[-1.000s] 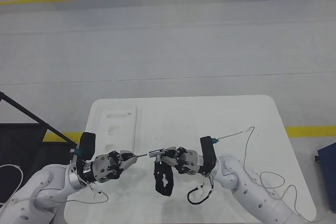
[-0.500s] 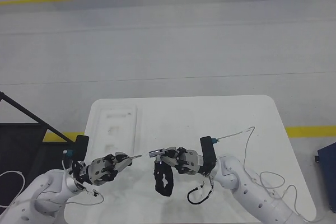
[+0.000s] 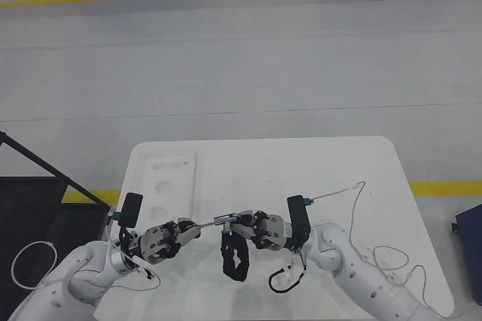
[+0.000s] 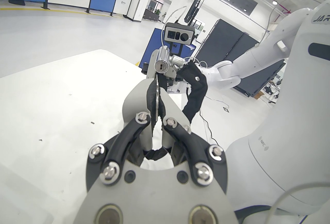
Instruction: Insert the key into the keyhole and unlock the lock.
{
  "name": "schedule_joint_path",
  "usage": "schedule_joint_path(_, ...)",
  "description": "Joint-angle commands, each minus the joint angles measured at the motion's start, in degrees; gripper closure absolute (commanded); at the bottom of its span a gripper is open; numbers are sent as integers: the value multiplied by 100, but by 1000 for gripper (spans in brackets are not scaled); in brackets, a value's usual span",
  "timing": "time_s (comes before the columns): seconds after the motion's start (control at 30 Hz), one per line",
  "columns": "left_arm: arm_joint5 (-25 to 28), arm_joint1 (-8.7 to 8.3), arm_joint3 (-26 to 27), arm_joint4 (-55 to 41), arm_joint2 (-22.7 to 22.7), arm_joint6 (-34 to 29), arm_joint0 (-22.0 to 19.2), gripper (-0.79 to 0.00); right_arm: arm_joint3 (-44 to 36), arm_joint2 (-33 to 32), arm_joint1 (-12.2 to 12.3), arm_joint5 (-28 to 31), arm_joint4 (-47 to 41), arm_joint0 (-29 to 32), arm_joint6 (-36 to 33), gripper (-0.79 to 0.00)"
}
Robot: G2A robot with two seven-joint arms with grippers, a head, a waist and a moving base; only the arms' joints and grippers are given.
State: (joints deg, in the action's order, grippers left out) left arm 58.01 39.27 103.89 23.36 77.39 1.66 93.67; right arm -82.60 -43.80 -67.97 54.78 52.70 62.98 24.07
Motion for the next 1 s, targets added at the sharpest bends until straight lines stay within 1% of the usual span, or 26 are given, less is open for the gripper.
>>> schedule_joint_path(0.0, -1, 27, -20, 14, -13, 52, -39, 0, 0, 0, 0, 0, 0, 0, 0, 0)
schedule_joint_path(0.33, -1, 97, 47, 165, -32, 94, -31, 0, 0, 0, 0, 0, 0, 0, 0, 0)
schedule_joint_path(0.97, -1, 92, 143, 207, 134, 74, 91, 0, 0, 0, 0, 0, 0, 0, 0, 0)
